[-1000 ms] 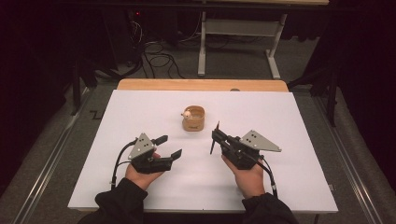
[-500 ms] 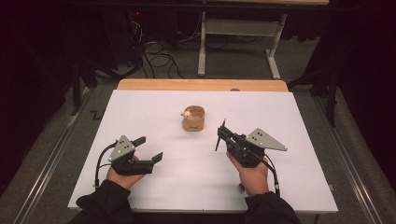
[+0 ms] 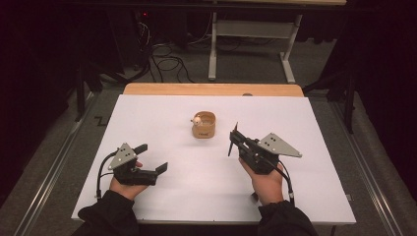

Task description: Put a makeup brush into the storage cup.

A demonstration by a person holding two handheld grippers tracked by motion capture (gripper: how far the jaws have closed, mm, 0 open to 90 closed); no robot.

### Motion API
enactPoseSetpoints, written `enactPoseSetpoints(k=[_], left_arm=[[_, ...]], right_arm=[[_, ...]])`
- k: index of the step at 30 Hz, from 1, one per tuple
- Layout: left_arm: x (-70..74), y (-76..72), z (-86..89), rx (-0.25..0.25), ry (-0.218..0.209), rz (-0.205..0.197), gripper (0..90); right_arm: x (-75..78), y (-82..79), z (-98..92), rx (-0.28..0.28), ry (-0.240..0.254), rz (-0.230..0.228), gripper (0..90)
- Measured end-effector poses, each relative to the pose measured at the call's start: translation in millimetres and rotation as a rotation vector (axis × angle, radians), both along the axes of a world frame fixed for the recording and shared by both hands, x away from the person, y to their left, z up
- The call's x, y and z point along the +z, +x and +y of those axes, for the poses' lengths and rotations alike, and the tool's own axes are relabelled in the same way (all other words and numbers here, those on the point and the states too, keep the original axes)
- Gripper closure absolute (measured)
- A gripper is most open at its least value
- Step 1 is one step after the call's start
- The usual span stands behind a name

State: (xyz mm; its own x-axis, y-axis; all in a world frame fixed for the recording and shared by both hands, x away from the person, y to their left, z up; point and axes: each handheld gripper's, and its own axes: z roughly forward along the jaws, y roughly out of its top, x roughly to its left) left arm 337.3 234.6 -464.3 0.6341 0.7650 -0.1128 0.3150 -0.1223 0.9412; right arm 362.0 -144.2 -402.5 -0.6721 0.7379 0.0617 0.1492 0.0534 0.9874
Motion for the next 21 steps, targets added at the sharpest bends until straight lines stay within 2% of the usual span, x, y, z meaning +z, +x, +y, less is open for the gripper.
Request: enactPoseSetpoints(k=[3, 6, 13, 21], left_arm=[[-0.1, 0.0, -0.7, -0.006, 0.004, 0.006, 0.3], [1.3, -1.8, -2.2, -0.003, -0.001, -0.007, 0.6], [1.2, -1.0, -1.4, -0.003, 0.001, 0.004, 0.5], [2.3, -1.3, 0.2, 0.0, -0.007, 0.0, 0.5]], right_arm=[[4.3, 1.1, 2.9, 0.005, -0.011, -0.011, 84.8], [10.4, 2.8, 6.1, 0.005, -0.027, -0.017, 84.8], [32.7, 9.9, 13.0, 0.012, -0.036, -0.036, 84.8], [43.6, 19.9, 24.2, 0.023, -0.047, -0.049, 84.8]])
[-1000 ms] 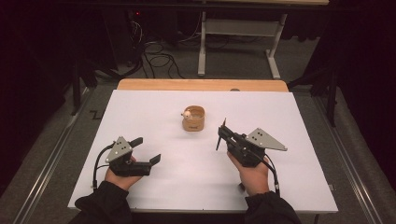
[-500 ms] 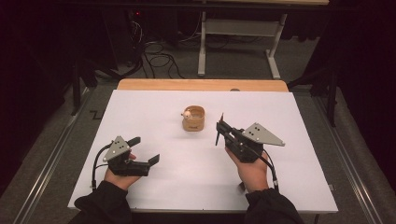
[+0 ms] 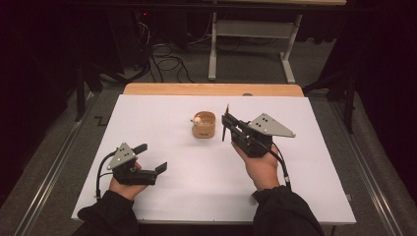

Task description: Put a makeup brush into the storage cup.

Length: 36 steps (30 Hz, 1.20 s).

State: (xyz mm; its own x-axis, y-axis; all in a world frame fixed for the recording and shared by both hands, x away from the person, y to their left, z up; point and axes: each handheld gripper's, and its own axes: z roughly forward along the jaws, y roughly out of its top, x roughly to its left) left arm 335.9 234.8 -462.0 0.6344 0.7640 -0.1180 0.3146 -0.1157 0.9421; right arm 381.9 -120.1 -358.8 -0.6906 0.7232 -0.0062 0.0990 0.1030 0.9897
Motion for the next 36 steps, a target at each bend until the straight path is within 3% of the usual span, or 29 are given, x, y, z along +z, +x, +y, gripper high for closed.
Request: enactPoseSetpoints(k=[17, 36], left_arm=[[1.4, -1.6, 0.3, -0.001, -0.008, -0.006, 0.4], [2.5, -1.8, 0.6, -0.013, -0.014, -0.011, 0.4]], right_arm=[[-4.2, 30.5, 17.8, -0.018, 0.009, 0.036, 84.9], [-10.6, 65.3, 41.6, -0.065, -0.027, 0.054, 85.0]])
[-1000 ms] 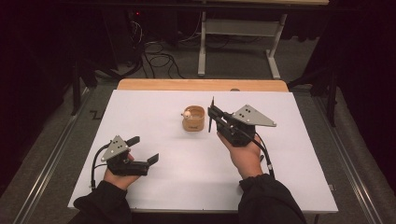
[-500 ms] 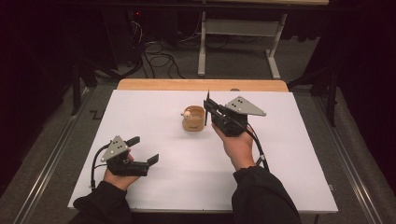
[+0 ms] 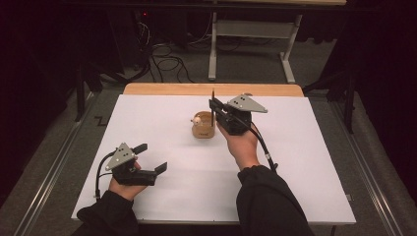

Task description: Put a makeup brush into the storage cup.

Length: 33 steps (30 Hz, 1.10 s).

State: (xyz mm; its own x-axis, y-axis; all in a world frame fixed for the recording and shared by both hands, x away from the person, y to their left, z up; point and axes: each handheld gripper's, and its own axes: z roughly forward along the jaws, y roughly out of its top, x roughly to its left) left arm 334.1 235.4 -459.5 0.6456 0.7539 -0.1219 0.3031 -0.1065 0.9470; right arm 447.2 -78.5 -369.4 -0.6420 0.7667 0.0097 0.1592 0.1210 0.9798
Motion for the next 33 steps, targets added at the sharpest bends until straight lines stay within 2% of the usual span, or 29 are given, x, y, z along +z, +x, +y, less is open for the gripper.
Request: enactPoseSetpoints(k=[16, 33], left_arm=[[0.3, 0.3, 2.4, 0.0, -0.009, -0.001, 0.4], [0.3, 0.7, 3.0, -0.006, -0.01, 0.0, 0.5]], right_arm=[[-5.1, 28.2, 15.2, -0.035, -0.024, 0.02, 85.0], [-22.3, 48.9, 24.4, -0.06, -0.056, 0.057, 84.9]])
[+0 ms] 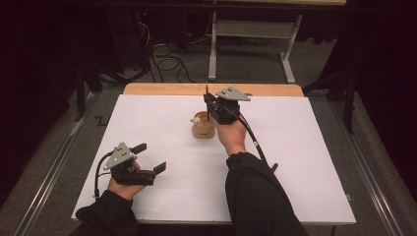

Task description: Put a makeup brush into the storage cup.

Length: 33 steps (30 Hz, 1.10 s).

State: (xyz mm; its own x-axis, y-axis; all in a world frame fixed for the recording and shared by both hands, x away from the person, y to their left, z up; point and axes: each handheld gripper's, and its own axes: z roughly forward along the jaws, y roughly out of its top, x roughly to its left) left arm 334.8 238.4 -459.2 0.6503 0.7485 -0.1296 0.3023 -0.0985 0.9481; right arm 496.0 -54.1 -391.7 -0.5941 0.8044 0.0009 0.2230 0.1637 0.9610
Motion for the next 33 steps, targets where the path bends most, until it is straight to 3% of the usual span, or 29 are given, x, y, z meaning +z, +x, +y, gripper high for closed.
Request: enactPoseSetpoints(k=[16, 33], left_arm=[[0.5, -0.2, 0.8, 0.0, -0.006, -0.001, 0.5], [0.4, 0.0, 1.8, 0.0, -0.007, 0.002, 0.6]], right_arm=[[-10.9, 7.6, 2.0, 0.004, -0.007, 0.037, 84.8], [-27.4, 11.5, 8.3, 0.015, -0.052, 0.086, 84.6]])
